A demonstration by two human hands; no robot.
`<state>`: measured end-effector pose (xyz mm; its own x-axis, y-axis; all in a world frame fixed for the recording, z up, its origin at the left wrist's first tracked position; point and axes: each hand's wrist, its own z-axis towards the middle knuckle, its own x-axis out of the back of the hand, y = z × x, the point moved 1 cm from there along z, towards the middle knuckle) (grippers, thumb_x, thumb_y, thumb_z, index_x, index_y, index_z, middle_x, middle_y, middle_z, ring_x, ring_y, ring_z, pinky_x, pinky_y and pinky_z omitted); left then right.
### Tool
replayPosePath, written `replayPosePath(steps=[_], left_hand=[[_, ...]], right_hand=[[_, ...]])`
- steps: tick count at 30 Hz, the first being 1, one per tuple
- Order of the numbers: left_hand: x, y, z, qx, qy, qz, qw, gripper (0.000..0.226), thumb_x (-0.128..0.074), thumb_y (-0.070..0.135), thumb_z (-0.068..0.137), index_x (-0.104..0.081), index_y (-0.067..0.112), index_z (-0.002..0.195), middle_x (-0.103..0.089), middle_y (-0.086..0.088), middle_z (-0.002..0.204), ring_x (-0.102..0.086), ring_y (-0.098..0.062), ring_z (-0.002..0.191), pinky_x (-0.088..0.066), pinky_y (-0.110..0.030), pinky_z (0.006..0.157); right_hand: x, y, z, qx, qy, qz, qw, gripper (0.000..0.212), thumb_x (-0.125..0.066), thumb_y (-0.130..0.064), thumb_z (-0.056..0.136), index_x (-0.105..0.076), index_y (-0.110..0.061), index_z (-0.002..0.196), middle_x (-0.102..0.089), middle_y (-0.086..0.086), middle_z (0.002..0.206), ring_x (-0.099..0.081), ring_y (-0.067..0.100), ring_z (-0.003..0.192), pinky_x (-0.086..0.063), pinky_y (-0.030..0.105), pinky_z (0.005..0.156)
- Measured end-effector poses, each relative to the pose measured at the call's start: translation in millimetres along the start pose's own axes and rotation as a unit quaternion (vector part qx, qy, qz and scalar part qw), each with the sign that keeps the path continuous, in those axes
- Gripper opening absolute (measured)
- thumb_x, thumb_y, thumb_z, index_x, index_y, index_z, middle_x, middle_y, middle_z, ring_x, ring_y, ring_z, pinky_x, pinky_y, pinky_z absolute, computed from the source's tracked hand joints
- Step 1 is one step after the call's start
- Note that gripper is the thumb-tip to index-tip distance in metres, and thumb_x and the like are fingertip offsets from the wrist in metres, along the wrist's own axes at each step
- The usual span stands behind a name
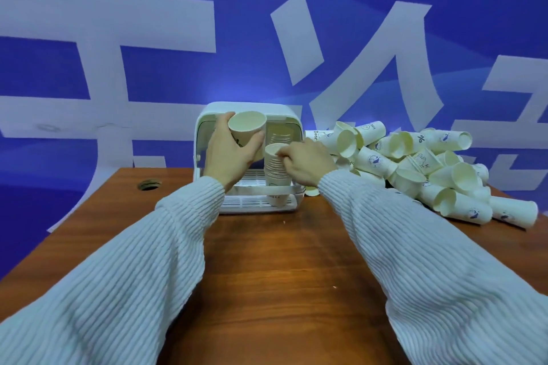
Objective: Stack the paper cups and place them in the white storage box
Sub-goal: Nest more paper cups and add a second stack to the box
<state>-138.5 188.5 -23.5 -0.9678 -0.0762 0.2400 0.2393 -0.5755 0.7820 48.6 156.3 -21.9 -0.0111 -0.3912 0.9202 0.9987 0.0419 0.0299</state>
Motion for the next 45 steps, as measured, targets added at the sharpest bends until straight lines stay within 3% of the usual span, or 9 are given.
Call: replayPosePath(steps=[3,7,11,19,24,29,35,39,45], left_hand=[[-7,-1,4,0.006,-0.003,0.004,1.000,0.074,-0.075,0.048,0.086,-0.040,0.021,0.146,-0.057,0.000,0.135,-0.057,-0.018,0.119,-0.053,-0.042,0.101],[-16,1,10,0.006,-0.005,0.004,1.000,0.081,-0.075,0.046,0.087,-0.036,0.019,0.152,-0.053,-0.003,0.145,-0.053,-0.021,0.128,-0.047,-0.043,0.109],[-28,5,22,0.002,-0.003,0.041,0.999,0.074,-0.072,0.042,0.090,-0.040,0.016,0.152,-0.051,-0.005,0.149,-0.049,-0.021,0.132,-0.043,-0.038,0.110],[-41,7,35,0.006,-0.037,0.075,0.997,0.075,-0.068,0.047,0.089,-0.042,0.014,0.150,-0.052,-0.006,0.146,-0.050,-0.024,0.130,-0.047,-0.043,0.107],[-45,9,42,-0.023,-0.075,0.133,0.988,0.075,-0.070,0.044,0.089,-0.041,0.014,0.151,-0.050,-0.006,0.149,-0.050,-0.024,0.132,-0.041,-0.035,0.106],[-47,-5,39,-0.007,-0.156,0.214,0.964,0.072,-0.063,0.052,0.084,-0.046,0.019,0.146,-0.057,-0.008,0.140,-0.058,-0.026,0.123,-0.050,-0.044,0.103],[-52,-20,22,0.003,-0.266,0.264,0.927,0.094,-0.043,0.059,0.080,-0.029,0.012,0.160,-0.025,-0.008,0.168,-0.025,-0.023,0.154,-0.025,-0.043,0.124],[-54,-24,20,0.001,-0.270,0.302,0.915,0.101,-0.052,0.067,0.076,-0.026,0.019,0.161,-0.029,-0.005,0.164,-0.039,-0.027,0.146,-0.039,-0.049,0.115],[-54,-40,30,0.037,-0.232,0.305,0.923,0.091,-0.072,0.057,0.081,-0.033,0.025,0.156,-0.052,-0.016,0.142,-0.050,-0.035,0.133,-0.043,-0.046,0.108]], right_hand=[[-10,-4,-4,0.004,-0.014,-0.011,1.000,0.035,-0.040,-0.025,0.097,-0.066,-0.025,0.120,-0.069,0.003,0.121,-0.051,0.027,0.131,-0.034,0.045,0.107],[-13,-2,-4,0.031,-0.030,0.032,0.999,0.022,-0.044,-0.012,0.093,-0.055,-0.014,0.112,-0.056,0.004,0.105,-0.056,0.030,0.112,-0.034,0.038,0.085],[-13,1,-4,-0.021,-0.052,0.196,0.979,0.044,-0.045,-0.010,0.098,-0.049,-0.015,0.142,-0.062,0.012,0.133,-0.060,0.031,0.119,-0.046,0.039,0.093],[-15,11,-9,-0.081,0.004,0.313,0.946,0.035,-0.054,-0.007,0.095,-0.047,-0.016,0.129,-0.061,-0.003,0.111,-0.058,0.012,0.085,-0.038,0.029,0.076],[-15,2,-7,-0.065,0.022,0.325,0.943,0.045,-0.056,-0.003,0.090,-0.040,-0.017,0.130,-0.055,0.006,0.135,-0.057,0.021,0.119,-0.047,0.039,0.102],[-16,2,-5,-0.079,0.039,0.368,0.926,0.056,-0.057,-0.002,0.089,-0.033,-0.030,0.132,-0.048,-0.001,0.133,-0.063,0.022,0.112,-0.053,0.051,0.098],[-14,-3,-6,-0.087,0.013,0.414,0.906,0.096,-0.050,0.007,0.093,-0.004,-0.040,0.162,-0.046,0.022,0.149,-0.057,0.037,0.129,-0.048,0.048,0.110],[-21,-3,-15,-0.102,0.005,0.400,0.911,0.096,-0.051,0.009,0.090,-0.005,-0.029,0.166,-0.039,0.014,0.160,-0.041,0.025,0.146,-0.034,0.026,0.111],[-25,9,-20,-0.127,0.027,0.427,0.895,0.096,-0.055,0.003,0.091,-0.005,-0.031,0.165,-0.041,-0.007,0.157,-0.045,0.001,0.129,-0.037,0.029,0.112]])
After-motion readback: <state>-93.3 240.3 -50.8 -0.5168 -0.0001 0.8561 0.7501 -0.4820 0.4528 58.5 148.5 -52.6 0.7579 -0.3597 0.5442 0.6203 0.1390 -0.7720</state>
